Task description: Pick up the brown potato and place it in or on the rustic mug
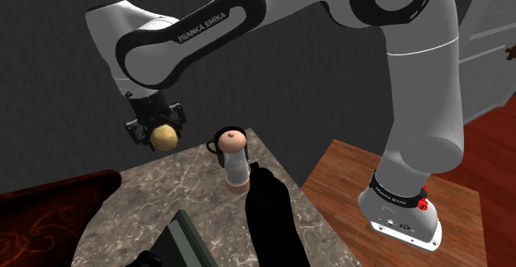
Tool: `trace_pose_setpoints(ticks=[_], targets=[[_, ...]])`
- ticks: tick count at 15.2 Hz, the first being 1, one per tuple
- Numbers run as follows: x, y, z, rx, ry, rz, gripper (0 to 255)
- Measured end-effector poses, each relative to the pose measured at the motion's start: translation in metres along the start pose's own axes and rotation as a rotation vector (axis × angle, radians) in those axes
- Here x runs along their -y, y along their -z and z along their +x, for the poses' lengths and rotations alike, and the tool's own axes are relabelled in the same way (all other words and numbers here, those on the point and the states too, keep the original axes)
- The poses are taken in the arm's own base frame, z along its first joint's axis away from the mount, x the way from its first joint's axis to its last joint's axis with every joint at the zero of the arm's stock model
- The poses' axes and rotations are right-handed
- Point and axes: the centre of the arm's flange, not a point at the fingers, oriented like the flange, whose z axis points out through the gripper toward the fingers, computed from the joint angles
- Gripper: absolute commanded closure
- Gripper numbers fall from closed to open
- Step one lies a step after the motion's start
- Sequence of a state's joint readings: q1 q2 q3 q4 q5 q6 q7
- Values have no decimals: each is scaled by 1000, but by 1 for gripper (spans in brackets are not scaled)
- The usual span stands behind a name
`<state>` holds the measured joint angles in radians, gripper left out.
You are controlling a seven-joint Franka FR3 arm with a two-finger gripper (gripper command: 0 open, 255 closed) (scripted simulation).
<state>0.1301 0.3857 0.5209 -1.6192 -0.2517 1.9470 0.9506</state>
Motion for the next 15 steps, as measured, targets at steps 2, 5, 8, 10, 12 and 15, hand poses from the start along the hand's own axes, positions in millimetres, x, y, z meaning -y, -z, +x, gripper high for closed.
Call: trace_pose_setpoints(ticks=[2, 5, 8, 10, 12, 15], targets=[[-1, 11, 0, 0, 0, 0, 255], [1, 28, 0, 0, 0, 0, 255], [0, 43, 1, 0, 0, 0, 255], [-2, 53, 1, 0, 0, 0, 255], [-2, 63, 1, 0, 0, 0, 255], [-14, 72, -4, 0, 1, 0, 255]])
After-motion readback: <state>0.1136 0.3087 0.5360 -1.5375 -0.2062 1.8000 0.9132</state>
